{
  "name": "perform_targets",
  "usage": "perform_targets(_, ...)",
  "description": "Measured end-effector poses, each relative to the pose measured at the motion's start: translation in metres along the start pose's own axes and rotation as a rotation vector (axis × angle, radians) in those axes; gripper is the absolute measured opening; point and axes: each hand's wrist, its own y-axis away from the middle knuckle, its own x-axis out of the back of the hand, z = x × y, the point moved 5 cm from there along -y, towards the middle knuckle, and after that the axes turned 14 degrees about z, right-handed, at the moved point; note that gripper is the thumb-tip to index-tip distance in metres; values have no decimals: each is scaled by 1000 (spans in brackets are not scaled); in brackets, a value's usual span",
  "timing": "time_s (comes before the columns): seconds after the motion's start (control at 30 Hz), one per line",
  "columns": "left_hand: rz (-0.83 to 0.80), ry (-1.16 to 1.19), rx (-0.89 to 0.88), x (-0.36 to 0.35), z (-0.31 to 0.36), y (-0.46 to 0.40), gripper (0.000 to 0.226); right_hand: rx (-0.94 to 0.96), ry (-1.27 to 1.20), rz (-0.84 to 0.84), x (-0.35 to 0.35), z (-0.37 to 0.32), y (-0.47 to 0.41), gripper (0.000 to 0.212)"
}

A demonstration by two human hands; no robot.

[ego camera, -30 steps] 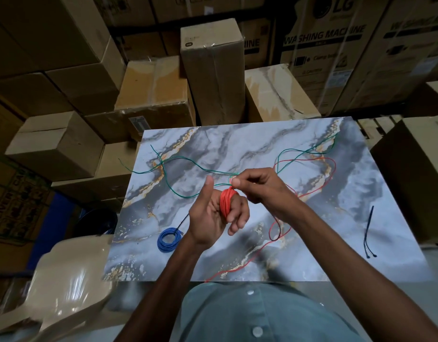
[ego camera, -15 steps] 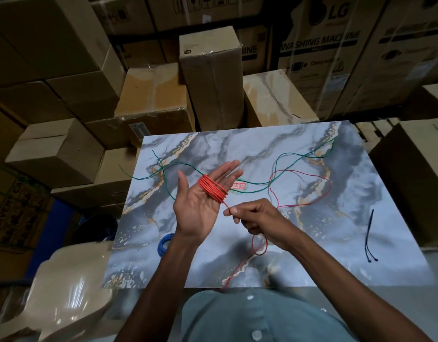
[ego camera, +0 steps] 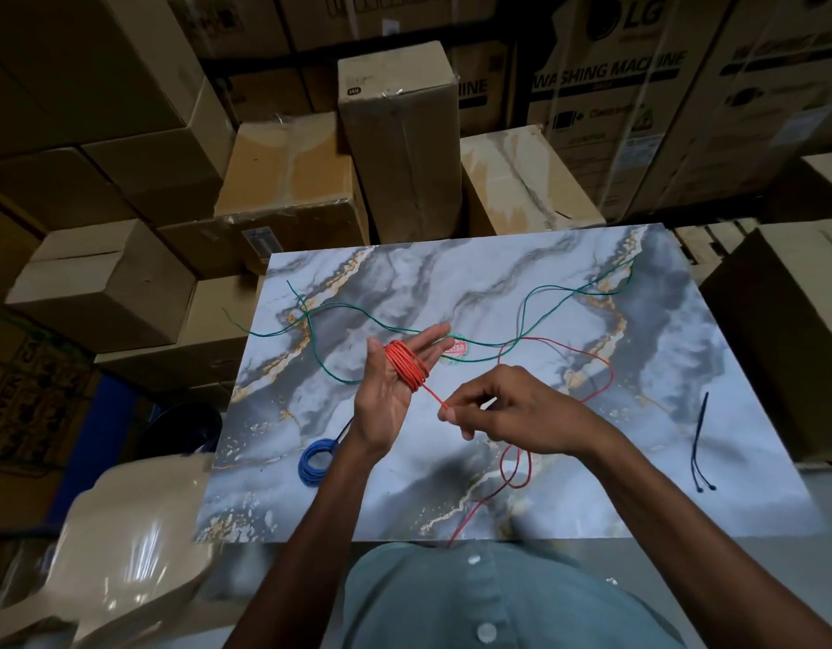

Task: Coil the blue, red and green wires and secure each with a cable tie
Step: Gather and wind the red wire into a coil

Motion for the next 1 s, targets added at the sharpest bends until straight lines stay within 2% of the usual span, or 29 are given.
perform_targets(0.17,10,-275,-66,3,-7,8,93,-20,158,-58,11,-7,4,28)
perform_targets(0.27,-76,-475,-113,-2,-13,16,81,-22,190,-78,19,-17,3,19)
perform_targets(0.37,-187,-621,-243,-12,-14,22,63,-7,209,-64,31,-27,-3,14)
perform_targets(0.47,-207,-670,-271,-12,-20,27,56,30,250,-72,45,-32,-11,13)
perform_targets(0.53,-223,-662,-242,-12,-22,31,41,63,232,-73,50,-33,-17,14)
perform_targets(0.6,-242,-646,-221,-17,-22,34,32,57,109,-70,48,-30,-22,13)
perform_targets(0.77,-275,-419,-99,-29,-20,40,34,-49,-254,18,44,-10,-38,29)
perform_targets(1.0,-273,-193,-19,-35,-21,36,28,-241,-462,72,16,39,-47,21)
